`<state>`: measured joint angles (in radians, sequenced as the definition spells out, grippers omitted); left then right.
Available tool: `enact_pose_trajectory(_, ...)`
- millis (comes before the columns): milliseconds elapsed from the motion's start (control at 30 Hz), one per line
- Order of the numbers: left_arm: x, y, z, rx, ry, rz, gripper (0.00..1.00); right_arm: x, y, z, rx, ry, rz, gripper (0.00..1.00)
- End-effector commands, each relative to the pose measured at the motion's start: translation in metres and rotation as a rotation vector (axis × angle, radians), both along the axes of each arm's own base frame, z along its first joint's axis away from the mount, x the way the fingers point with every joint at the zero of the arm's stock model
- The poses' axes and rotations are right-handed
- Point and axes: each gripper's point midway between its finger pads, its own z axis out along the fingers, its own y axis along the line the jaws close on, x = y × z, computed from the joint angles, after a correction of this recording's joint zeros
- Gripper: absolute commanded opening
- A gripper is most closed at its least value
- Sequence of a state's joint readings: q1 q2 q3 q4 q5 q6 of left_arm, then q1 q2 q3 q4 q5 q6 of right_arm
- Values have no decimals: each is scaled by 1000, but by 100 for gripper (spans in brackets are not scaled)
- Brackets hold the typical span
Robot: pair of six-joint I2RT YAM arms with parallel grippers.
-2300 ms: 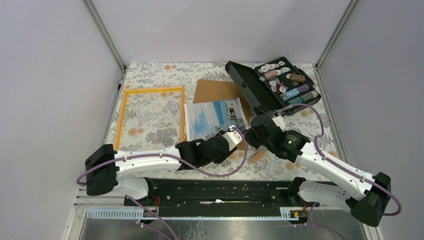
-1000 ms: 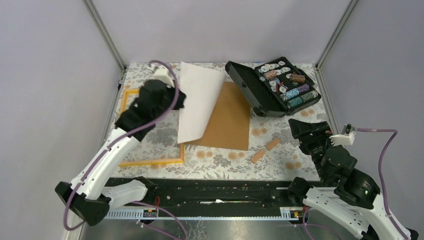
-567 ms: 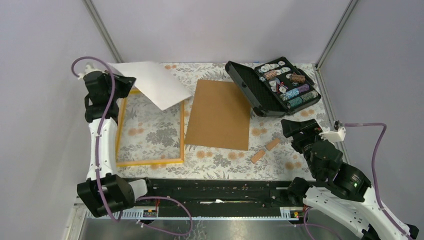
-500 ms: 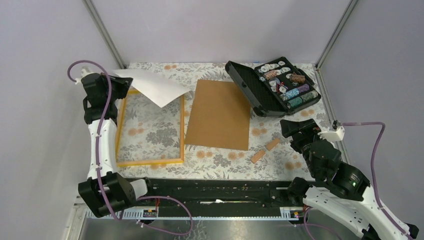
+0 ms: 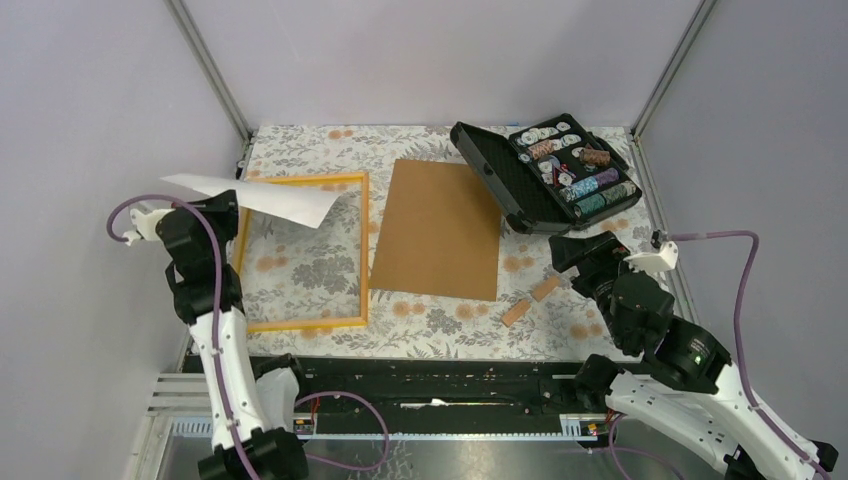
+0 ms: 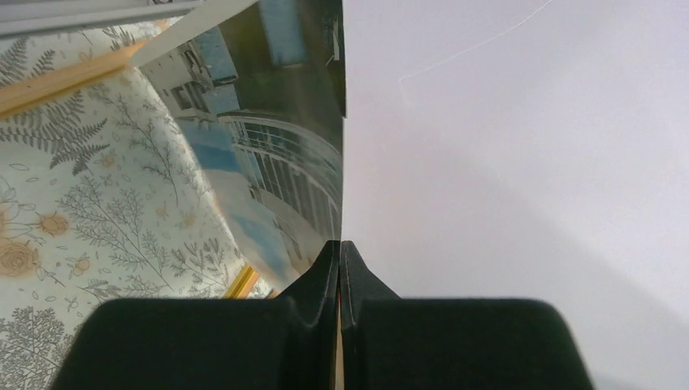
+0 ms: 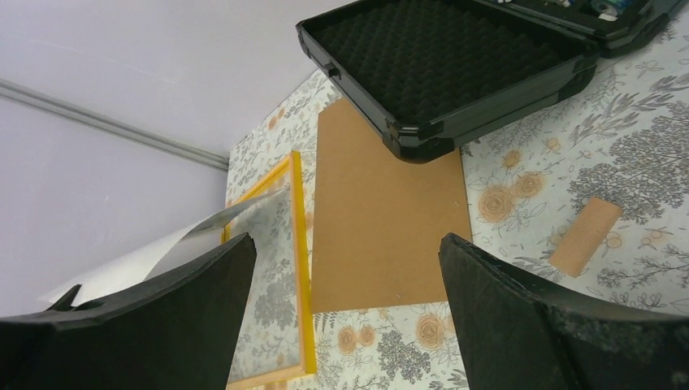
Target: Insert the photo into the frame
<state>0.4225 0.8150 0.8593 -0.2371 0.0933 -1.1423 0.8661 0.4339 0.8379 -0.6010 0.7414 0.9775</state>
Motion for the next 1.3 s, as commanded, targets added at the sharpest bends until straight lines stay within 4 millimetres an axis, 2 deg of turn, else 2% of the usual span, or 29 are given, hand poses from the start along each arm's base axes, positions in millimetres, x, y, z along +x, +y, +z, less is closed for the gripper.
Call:
enact_pose_trajectory(0, -19, 9, -19, -15, 19, 93, 0, 3, 16, 10, -5, -17, 61, 91)
enact_pose_trajectory(67, -22, 3, -37, -65, 25, 86, 0, 2, 23, 13, -8, -11, 96, 91)
enact_pose_trajectory(100, -24, 0, -38, -72, -4, 74, 0, 2, 26, 14, -10, -7, 112, 91)
enact_pose_trajectory(167, -27, -6, -53, -94, -14, 59, 0, 1, 33, 17, -12, -1, 141, 91)
enact_pose_trajectory(367, -38, -7, -73, -87, 24, 72, 0, -2, 46, 13, -9, 24, 200, 91)
enact_pose_trajectory(567, -46, -8, -101, -142, 131, 97, 0, -5, 47, 6, 14, 39, 210, 92)
enact_pose_trajectory(700, -53, -7, -113, -175, 163, 127, 0, -6, 45, 4, 17, 43, 207, 92)
enact_pose_trajectory(933, -62, -4, -145, -237, 226, 190, 1, -8, 47, -4, 19, 65, 213, 92)
enact_pose_trajectory(1267, -76, -3, -159, -238, 293, 223, 66, -8, 47, -12, 26, 83, 208, 92)
